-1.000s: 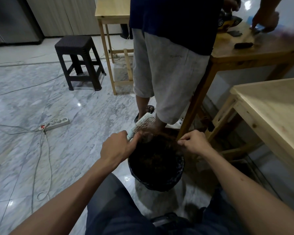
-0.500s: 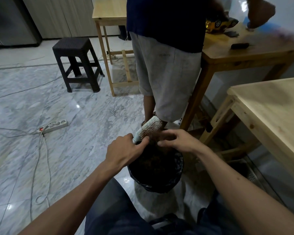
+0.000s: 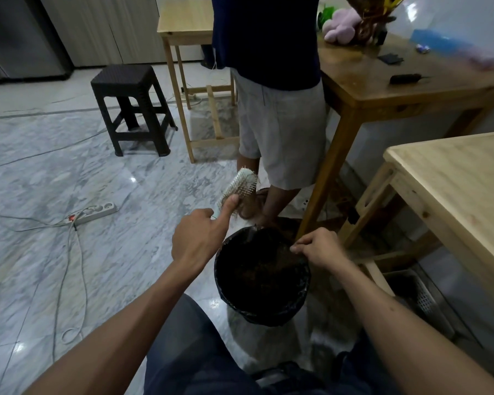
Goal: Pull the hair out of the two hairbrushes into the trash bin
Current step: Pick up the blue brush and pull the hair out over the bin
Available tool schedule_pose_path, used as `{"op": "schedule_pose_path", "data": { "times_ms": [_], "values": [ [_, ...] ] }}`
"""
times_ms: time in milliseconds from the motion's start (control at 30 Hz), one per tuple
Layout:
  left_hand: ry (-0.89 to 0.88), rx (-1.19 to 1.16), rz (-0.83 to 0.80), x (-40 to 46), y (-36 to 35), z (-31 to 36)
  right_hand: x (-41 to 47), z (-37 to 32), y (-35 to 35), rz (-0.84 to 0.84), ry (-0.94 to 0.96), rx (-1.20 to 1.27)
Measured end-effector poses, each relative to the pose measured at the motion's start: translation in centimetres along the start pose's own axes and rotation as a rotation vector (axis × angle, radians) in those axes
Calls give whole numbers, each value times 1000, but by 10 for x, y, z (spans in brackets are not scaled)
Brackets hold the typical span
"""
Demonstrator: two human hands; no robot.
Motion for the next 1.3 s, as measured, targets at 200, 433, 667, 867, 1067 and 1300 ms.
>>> {"op": "schedule_pose_path", "data": {
  "times_ms": [200,433,667,867,1067,1300],
  "values": [
    [-36,-32,46,5,8,6,2,12,-9,-30,-62,-83],
    [-129,116,-53,-7,-15,9,-13,-46,-15,-366,120,-225],
    [-168,121,-104,-9,-24,18,-20,-76,-4,-151,187,356],
    [-80,-4,-2,9,2,8,-7,-19,-3,16,-19,191],
    [-104,64,-29,8,-4,5,-10,-12,-6,-97,-32,118],
    [-161,138,-108,-5,-27,17,-18,-69,2,-282,169,276]
  ]
}}
Point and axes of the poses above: each hand's wrist, its own x-axis towards the middle knuckle, its own y-axis out of the back of the hand, z = x × y, the point moved 9 cm from there along x, towards the middle knuckle, and after that the axes turned 10 degrees about z, right-handed, at the moved point
